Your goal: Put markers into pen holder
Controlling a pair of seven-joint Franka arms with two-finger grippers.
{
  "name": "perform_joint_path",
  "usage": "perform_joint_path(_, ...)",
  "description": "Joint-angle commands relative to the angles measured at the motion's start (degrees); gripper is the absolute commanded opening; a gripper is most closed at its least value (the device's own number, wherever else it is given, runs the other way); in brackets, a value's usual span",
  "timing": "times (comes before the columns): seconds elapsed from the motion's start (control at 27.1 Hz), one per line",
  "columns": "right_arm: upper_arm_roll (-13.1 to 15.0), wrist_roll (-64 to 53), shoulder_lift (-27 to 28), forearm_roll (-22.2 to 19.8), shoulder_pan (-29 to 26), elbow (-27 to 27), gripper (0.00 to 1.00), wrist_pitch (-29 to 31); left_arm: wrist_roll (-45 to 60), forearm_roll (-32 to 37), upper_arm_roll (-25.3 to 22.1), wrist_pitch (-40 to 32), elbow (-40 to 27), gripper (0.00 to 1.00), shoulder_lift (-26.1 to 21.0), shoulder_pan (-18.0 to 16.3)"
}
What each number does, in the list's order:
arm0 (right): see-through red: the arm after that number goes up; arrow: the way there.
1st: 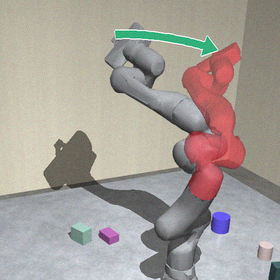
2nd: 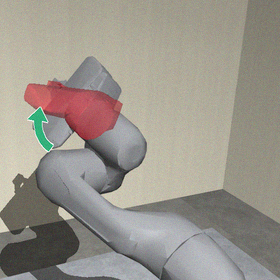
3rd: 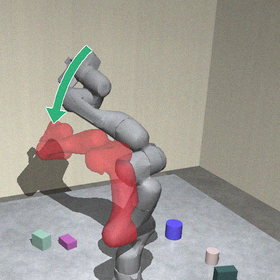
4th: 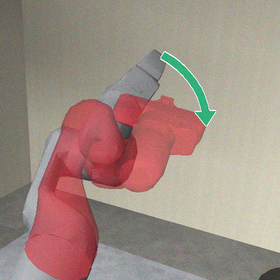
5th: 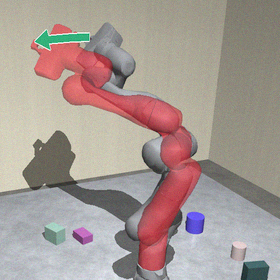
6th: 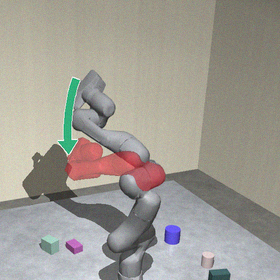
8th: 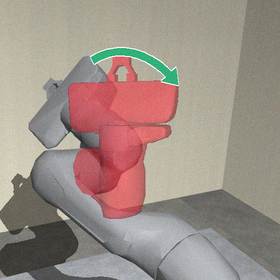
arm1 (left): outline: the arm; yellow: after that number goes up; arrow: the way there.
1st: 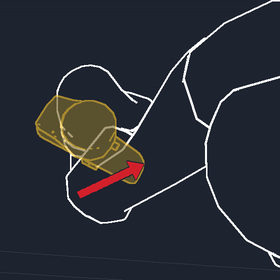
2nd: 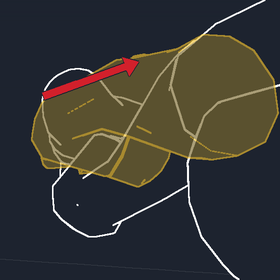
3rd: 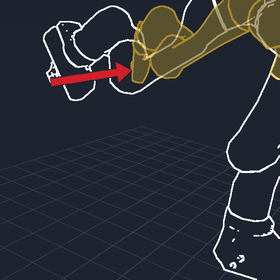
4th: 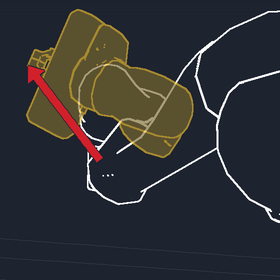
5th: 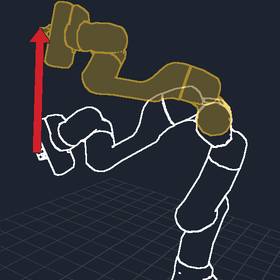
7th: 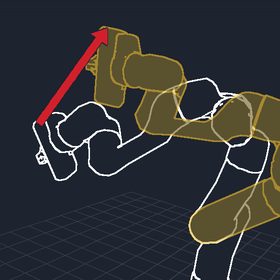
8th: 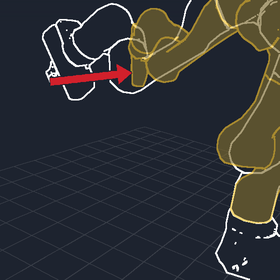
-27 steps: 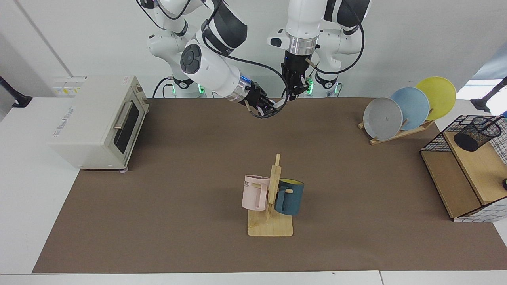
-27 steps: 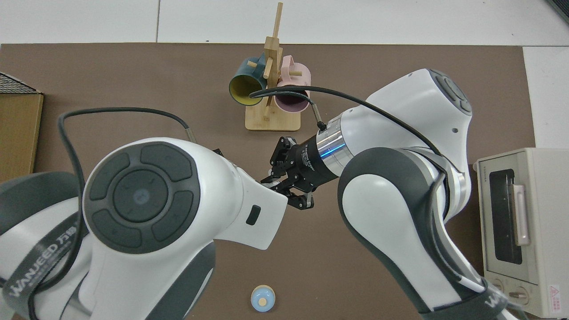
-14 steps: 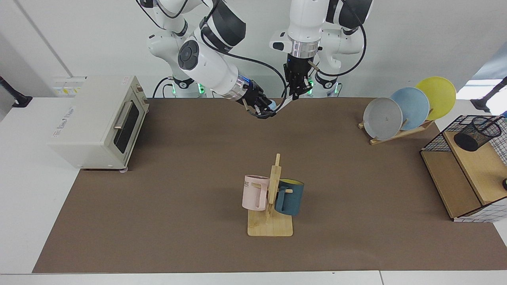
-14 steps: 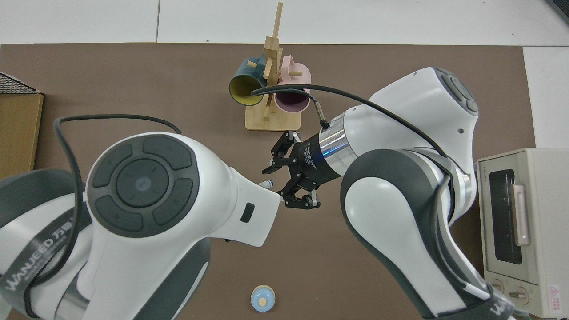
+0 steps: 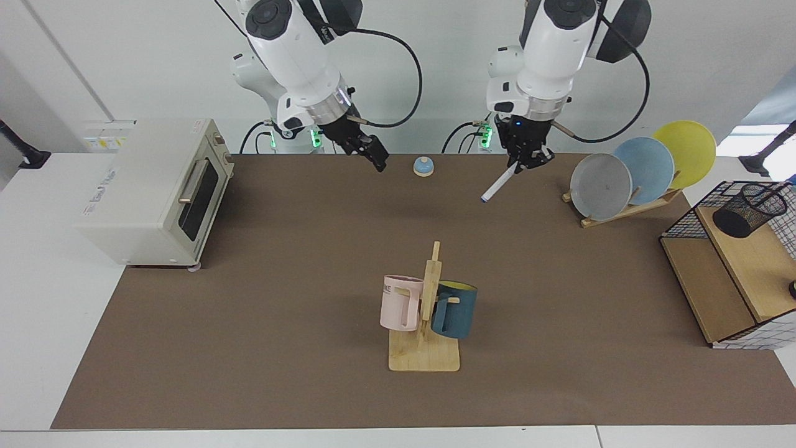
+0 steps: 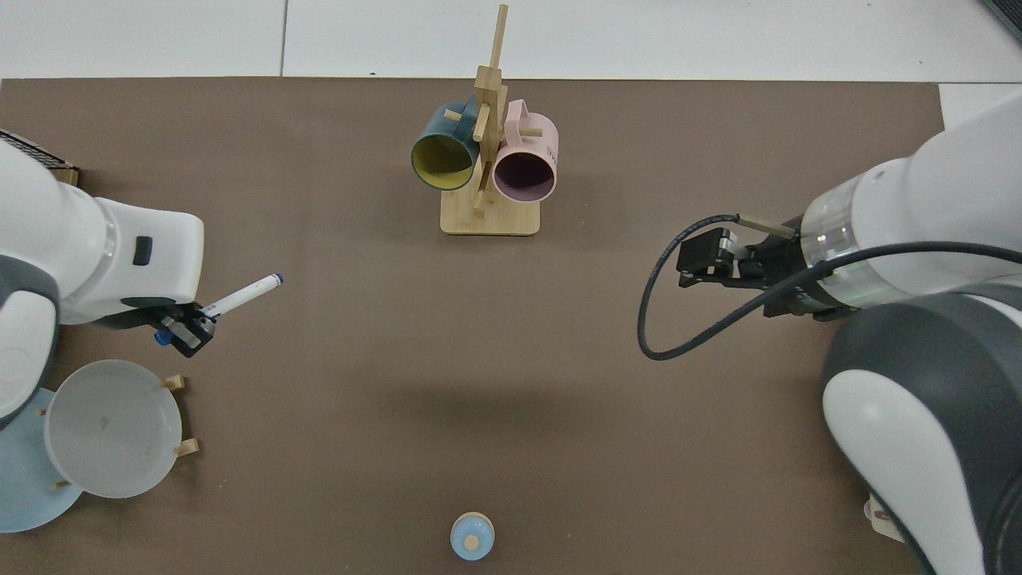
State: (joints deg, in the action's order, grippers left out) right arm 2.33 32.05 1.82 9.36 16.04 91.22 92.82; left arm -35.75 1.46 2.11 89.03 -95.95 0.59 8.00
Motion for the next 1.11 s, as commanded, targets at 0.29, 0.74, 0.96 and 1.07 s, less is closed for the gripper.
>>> perform_joint_path(0.29,-0.5,-32.0,0.3,-10.6,-6.9,-0.2,1.00,2.0,0.6,2.3,-15.8,0.3,-1.8,0.00,1.3,-0.1)
perform_joint_path(0.74,-0.5,-31.7,-0.2,-9.4,-11.2,0.3,1.00,2.9,-3.7,4.8,-26.3,-0.8,5.8,0.00,-1.0,0.0)
perform_joint_path(0.96,-0.4,-31.5,-0.2,-9.6,-11.3,0.3,1.00,3.0,-17.3,6.4,-27.5,0.7,11.5,0.00,-5.1,-2.0)
perform_joint_path(1.07,-0.2,-31.7,-0.6,-10.5,-11.7,0.3,1.00,1.9,-28.0,9.7,-27.8,3.3,13.2,0.00,-6.7,-2.6)
